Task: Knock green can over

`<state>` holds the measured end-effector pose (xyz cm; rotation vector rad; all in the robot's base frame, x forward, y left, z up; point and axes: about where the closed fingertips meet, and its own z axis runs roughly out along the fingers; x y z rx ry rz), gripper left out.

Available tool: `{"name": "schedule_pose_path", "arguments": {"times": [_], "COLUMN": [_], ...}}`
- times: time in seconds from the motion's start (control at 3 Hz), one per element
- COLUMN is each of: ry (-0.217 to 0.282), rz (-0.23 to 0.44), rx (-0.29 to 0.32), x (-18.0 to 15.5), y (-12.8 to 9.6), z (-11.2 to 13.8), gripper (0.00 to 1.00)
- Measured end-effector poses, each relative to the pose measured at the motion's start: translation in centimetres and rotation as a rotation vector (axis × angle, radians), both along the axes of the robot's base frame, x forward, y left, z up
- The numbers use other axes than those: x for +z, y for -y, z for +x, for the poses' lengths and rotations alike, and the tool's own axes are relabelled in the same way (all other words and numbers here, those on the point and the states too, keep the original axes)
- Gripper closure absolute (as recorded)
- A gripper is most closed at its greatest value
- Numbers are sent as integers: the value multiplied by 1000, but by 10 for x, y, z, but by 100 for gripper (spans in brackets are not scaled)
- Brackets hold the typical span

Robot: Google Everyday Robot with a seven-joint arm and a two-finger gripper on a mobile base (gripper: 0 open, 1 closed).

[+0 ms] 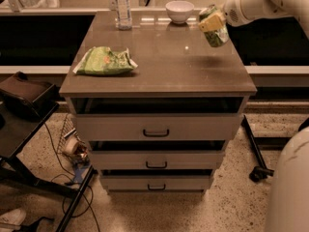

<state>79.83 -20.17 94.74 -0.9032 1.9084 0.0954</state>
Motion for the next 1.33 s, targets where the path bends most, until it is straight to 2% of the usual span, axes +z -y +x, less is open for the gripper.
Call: {"name": "schedule_pose_path", "arguments": {"times": [0.33, 0.67, 1.0, 1.33], "ry": [-103, -210, -337, -414], "rz": [-89, -181, -286, -326], "rx": [-26, -23, 31, 81], "x": [-24, -58, -100, -124], "y": [18, 27, 19, 9], "z": [-13, -15, -16, -17], "gripper": [100, 100, 100, 100]}}
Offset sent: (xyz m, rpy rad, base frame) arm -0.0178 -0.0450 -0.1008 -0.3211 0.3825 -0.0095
